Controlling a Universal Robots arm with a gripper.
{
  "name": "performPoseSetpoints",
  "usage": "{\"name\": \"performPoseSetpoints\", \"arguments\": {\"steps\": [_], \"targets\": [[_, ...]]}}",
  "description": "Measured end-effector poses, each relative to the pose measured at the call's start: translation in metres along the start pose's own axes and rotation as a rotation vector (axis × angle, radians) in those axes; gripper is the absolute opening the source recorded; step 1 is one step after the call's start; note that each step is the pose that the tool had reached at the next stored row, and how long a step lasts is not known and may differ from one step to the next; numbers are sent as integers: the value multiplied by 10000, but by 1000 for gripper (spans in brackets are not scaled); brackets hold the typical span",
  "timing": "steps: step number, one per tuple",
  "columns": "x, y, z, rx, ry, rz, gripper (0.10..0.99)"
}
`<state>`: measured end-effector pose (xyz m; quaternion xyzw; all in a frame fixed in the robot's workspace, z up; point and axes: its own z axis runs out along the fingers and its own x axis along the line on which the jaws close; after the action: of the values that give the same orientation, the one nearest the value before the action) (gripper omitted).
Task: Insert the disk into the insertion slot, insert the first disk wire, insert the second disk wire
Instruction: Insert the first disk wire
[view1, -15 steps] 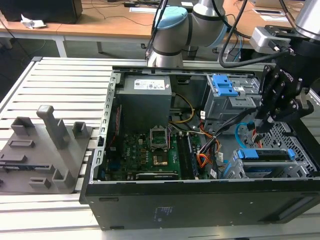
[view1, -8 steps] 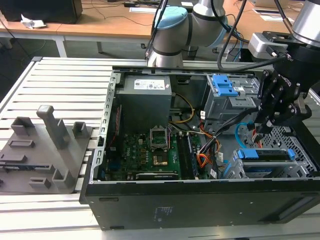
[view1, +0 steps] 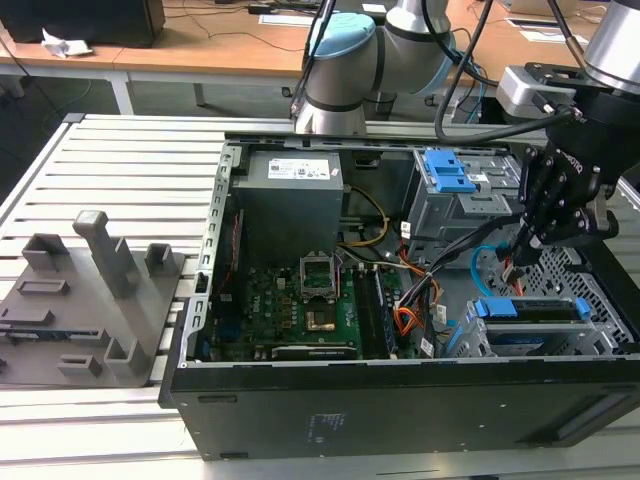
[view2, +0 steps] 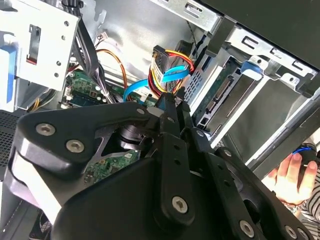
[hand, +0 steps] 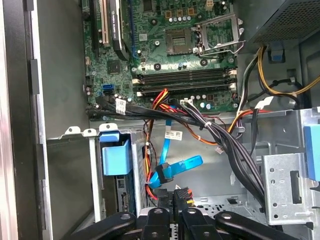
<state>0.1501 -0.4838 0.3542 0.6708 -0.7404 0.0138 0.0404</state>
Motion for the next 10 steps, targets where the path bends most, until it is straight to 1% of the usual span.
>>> {"name": "performPoseSetpoints", "arguments": {"steps": [3,4,9,10], "targets": [[0,0,0,3,35,2,165],[11,-1,1,4,35,2,165],[139,-14,11,3,34,1,165],[180,-18,14,4,36,2,165]]}}
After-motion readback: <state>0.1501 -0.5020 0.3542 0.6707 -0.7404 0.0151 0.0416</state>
